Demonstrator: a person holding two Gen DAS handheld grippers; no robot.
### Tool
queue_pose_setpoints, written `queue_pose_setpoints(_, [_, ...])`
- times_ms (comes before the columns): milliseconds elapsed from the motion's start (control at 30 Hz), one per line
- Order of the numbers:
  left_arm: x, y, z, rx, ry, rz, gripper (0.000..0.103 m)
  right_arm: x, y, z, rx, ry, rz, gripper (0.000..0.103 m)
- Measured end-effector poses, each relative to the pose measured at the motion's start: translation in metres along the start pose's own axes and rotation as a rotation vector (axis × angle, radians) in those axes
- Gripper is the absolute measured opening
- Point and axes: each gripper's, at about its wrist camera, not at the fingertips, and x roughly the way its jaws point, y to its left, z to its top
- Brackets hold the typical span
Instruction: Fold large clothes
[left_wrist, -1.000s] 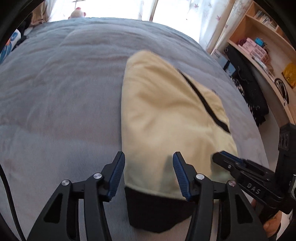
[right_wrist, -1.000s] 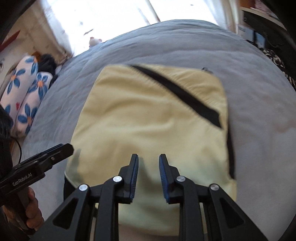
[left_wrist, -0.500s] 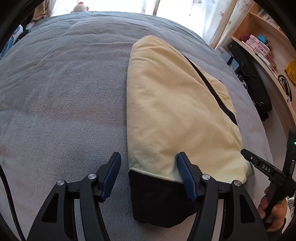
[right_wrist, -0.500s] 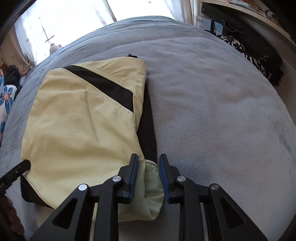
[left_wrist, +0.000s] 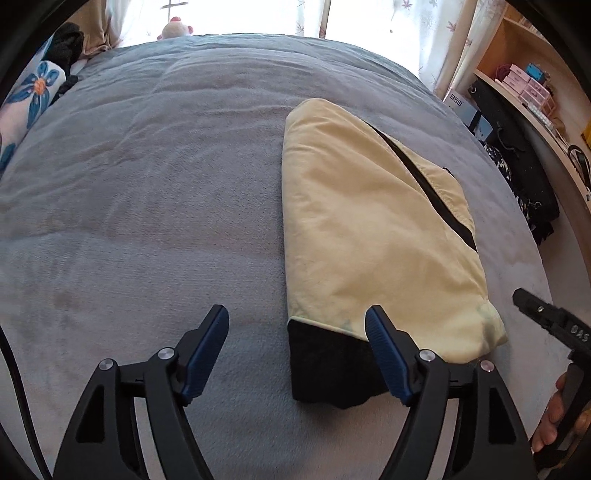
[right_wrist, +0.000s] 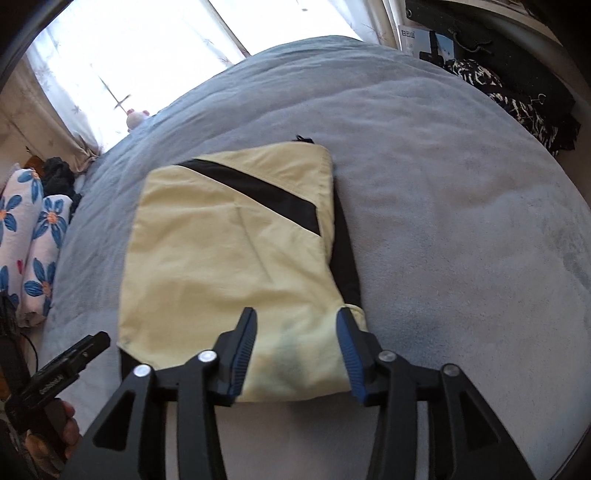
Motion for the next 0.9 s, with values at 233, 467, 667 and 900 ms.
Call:
queue_pose_setpoints(233, [-0.03, -0.006, -0.003, 0.045, -0.016, 0.04, 0.075, -0.026, 0.027, 0.0, -0.052, 0.021, 0.051, 0.066])
queue_pose_setpoints(467, [-0.048, -0.002, -0.004, 0.048, -0.017, -0.008, 0.075, -0.033, 0.033, 0.004, -0.047, 0.085, 0.111, 0.075])
queue_pose_setpoints(667, [-0.042, 0.009, -0.003, 0.004, 0.005, -0.057, 0.083, -0.027, 0.029, 0.013, -0.069, 0.14, 0.112, 0.075])
queue_pose_setpoints(900, [-0.01, 0.021, 0.003, -0.061, 0.073, -0.142, 0.083, 0.005, -0.003, 0.028, -0.042, 0.188, 0.084, 0.075])
